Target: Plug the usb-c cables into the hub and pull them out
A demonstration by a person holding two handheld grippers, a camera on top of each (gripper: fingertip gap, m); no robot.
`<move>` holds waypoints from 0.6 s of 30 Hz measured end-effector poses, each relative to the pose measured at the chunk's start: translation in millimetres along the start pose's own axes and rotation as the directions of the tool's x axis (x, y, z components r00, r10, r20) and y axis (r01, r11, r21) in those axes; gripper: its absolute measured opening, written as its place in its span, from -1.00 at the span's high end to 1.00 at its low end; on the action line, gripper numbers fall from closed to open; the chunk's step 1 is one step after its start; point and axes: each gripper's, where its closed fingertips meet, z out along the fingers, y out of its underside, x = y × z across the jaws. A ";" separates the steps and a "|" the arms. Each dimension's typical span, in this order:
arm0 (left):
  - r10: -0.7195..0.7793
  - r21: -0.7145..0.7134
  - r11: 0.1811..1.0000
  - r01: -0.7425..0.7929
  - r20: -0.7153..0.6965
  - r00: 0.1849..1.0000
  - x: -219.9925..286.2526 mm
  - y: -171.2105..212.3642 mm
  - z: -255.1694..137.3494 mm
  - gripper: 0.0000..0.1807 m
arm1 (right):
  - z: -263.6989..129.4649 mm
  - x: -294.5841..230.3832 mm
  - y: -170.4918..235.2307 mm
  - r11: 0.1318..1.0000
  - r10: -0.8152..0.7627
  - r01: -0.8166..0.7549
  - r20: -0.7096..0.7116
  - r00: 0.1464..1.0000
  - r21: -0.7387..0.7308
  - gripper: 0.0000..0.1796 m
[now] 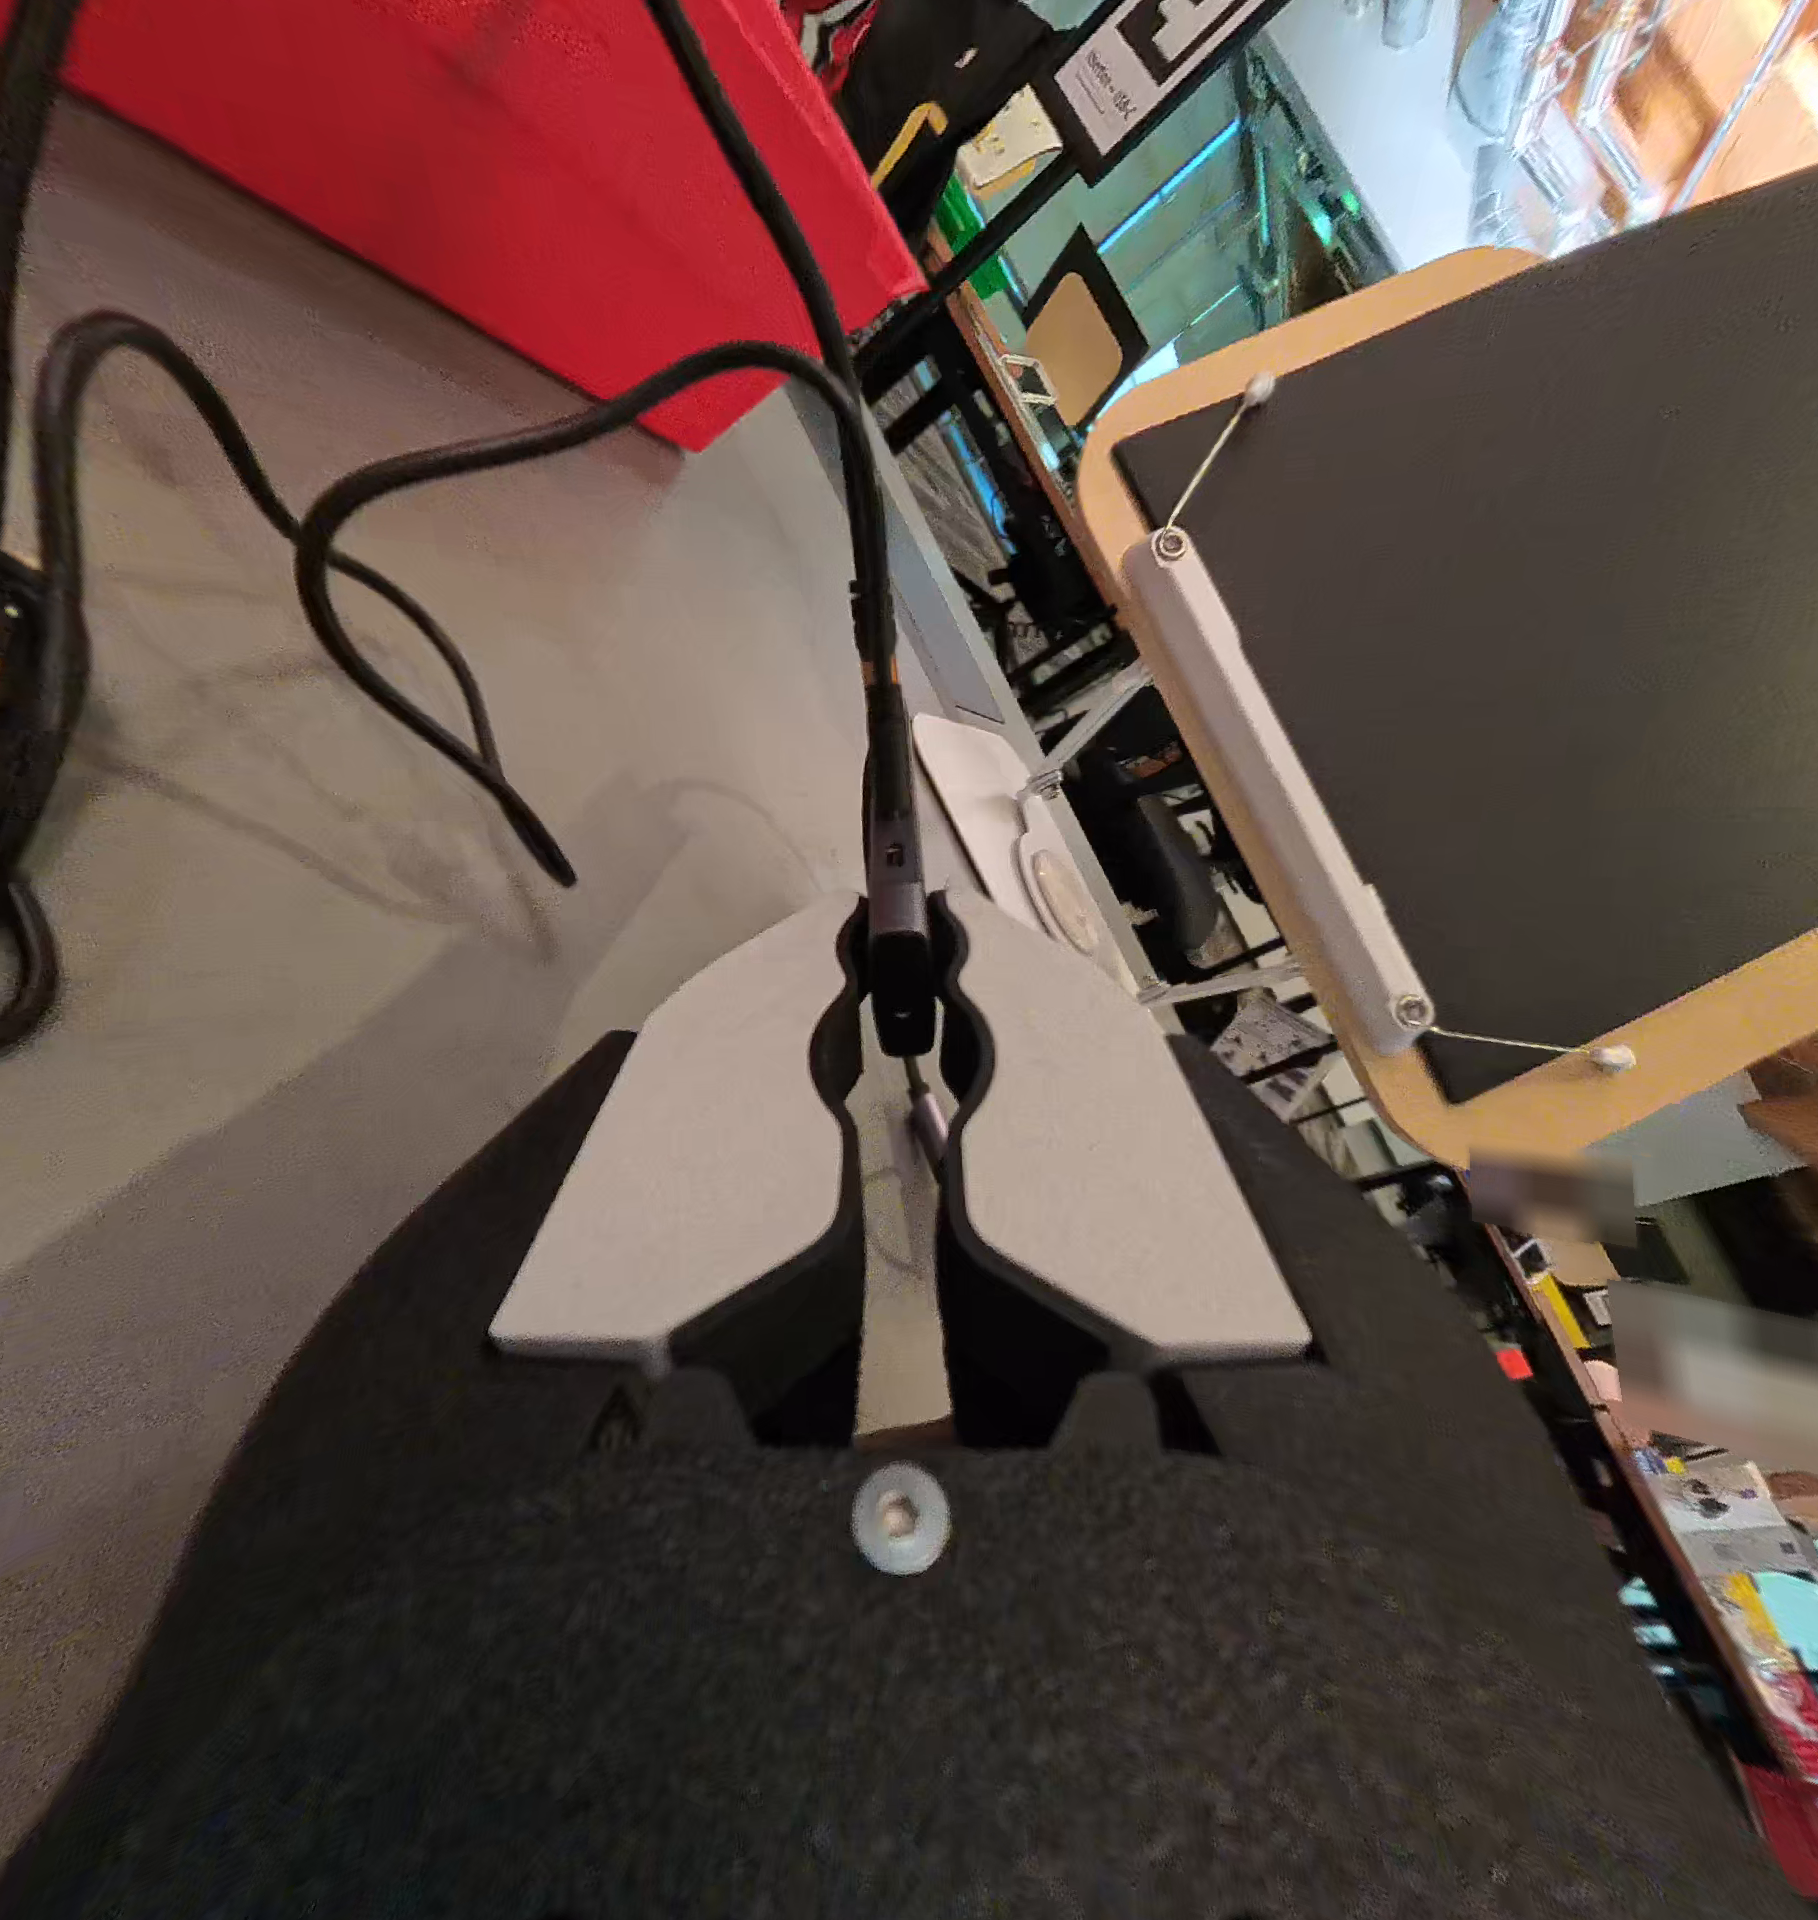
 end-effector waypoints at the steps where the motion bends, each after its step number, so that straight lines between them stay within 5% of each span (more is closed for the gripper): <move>1: -0.072 0.005 0.997 0.072 0.002 0.997 -7.0 -1.9 1.2 0.63 | -0.5 2.4 0.5 1.000 0.014 -0.014 -0.001 1.000 0.008 0.90; 6: -0.214 0.109 0.970 0.219 -0.050 0.975 -27.9 -36.7 -18.7 0.48 | -0.6 -0.3 0.2 0.999 0.030 -0.030 0.029 0.999 0.019 0.90; 9: -0.157 0.088 0.985 0.147 0.118 0.981 -70.5 -67.2 -51.5 0.40 | 1.0 -5.4 -1.3 1.000 0.009 -0.010 0.046 0.999 0.020 0.90; 13: -0.091 -0.083 0.986 0.146 0.466 0.880 -159.0 -98.2 -80.0 0.34 | 2.7 -8.6 -2.4 0.999 0.020 -0.022 0.071 0.997 0.023 0.90; 18: 0.072 -0.413 0.888 0.204 0.562 0.824 -236.7 -85.7 -65.4 0.11 | 2.8 -8.4 -2.0 0.999 0.037 -0.039 0.081 0.996 0.022 0.90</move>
